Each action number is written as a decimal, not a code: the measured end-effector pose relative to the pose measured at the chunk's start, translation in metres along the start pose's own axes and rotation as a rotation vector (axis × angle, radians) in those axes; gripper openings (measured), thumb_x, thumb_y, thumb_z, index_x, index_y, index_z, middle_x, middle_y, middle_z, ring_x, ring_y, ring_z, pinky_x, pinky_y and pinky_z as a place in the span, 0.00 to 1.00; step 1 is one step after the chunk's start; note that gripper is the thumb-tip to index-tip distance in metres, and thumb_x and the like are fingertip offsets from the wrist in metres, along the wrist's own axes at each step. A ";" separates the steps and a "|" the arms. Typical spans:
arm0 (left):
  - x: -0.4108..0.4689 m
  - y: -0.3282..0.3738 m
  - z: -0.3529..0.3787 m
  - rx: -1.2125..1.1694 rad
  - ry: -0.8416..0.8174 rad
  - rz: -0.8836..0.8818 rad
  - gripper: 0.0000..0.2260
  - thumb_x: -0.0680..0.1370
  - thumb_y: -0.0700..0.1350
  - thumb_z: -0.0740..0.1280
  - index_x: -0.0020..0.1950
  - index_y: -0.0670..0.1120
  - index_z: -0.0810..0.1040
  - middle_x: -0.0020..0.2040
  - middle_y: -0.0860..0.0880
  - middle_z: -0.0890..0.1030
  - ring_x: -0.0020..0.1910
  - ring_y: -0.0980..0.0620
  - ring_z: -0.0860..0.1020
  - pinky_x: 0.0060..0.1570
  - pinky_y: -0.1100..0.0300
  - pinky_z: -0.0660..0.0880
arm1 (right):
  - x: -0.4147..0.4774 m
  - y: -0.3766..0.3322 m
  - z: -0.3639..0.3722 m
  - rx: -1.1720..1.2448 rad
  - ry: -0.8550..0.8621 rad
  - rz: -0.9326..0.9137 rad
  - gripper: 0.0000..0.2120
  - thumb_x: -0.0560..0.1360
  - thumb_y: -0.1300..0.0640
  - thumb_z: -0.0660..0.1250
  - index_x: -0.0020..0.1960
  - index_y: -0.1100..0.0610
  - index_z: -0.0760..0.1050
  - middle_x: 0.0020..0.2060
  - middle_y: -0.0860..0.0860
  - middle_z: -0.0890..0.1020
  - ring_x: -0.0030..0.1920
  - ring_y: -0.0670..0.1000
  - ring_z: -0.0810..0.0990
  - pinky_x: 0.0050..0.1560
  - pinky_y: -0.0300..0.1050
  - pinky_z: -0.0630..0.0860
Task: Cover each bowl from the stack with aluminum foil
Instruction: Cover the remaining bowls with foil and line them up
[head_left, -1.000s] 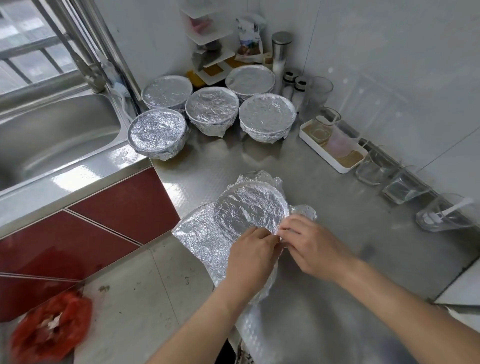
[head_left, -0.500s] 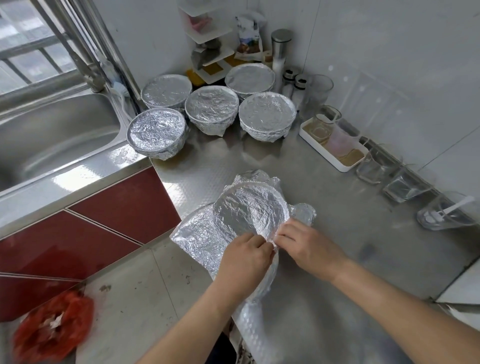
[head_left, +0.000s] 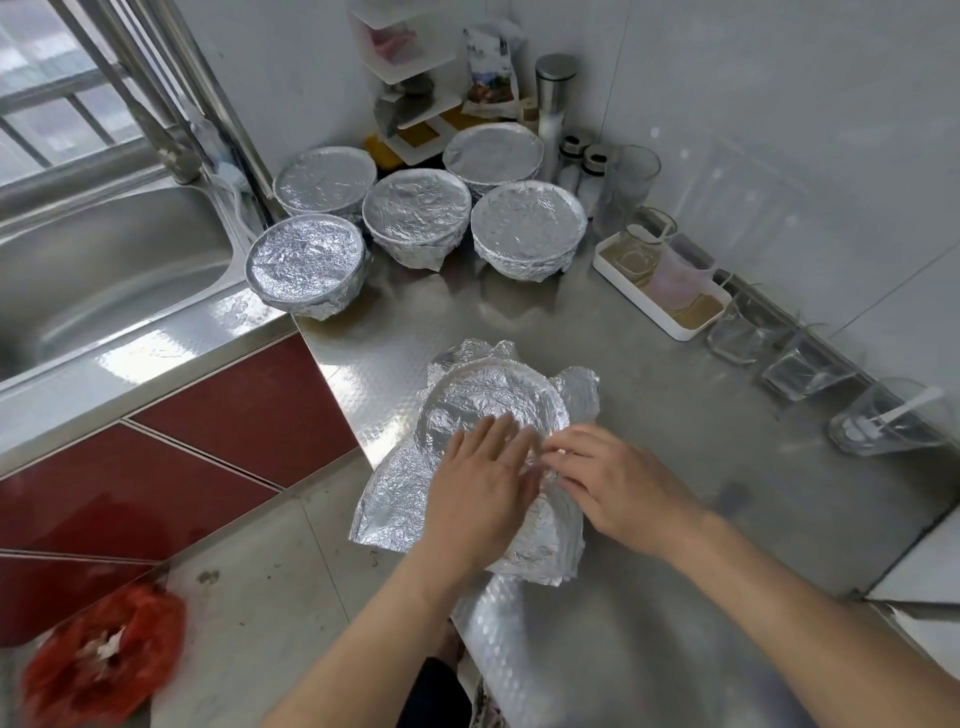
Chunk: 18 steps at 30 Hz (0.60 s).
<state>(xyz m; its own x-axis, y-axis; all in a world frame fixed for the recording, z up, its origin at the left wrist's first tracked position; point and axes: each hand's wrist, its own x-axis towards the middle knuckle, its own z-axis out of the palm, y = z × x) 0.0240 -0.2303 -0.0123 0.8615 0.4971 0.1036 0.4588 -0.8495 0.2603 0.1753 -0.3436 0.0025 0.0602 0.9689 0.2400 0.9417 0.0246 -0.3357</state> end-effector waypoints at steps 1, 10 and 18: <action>-0.002 -0.005 -0.003 0.024 -0.075 -0.029 0.23 0.82 0.59 0.51 0.70 0.50 0.71 0.71 0.45 0.73 0.71 0.42 0.69 0.68 0.43 0.67 | 0.000 -0.001 0.002 0.012 0.008 -0.018 0.07 0.72 0.60 0.72 0.50 0.58 0.83 0.48 0.49 0.82 0.51 0.50 0.79 0.52 0.37 0.72; -0.012 -0.021 -0.005 0.015 -0.196 -0.038 0.30 0.80 0.66 0.41 0.79 0.56 0.54 0.79 0.53 0.51 0.79 0.50 0.47 0.77 0.47 0.41 | 0.000 0.007 0.006 0.007 -0.016 -0.059 0.04 0.71 0.59 0.74 0.46 0.56 0.83 0.47 0.48 0.82 0.51 0.50 0.79 0.51 0.40 0.76; -0.025 -0.022 0.005 -0.116 0.088 0.235 0.13 0.79 0.57 0.63 0.51 0.52 0.84 0.45 0.54 0.77 0.46 0.52 0.72 0.42 0.60 0.72 | -0.004 -0.004 0.014 0.041 -0.027 -0.086 0.05 0.71 0.56 0.74 0.46 0.56 0.82 0.44 0.49 0.80 0.48 0.50 0.77 0.48 0.37 0.74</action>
<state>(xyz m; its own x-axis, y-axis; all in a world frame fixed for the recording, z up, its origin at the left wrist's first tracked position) -0.0063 -0.2246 -0.0251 0.9166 0.3068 0.2563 0.2165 -0.9199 0.3270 0.1664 -0.3443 -0.0097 -0.0302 0.9690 0.2451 0.9287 0.1179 -0.3516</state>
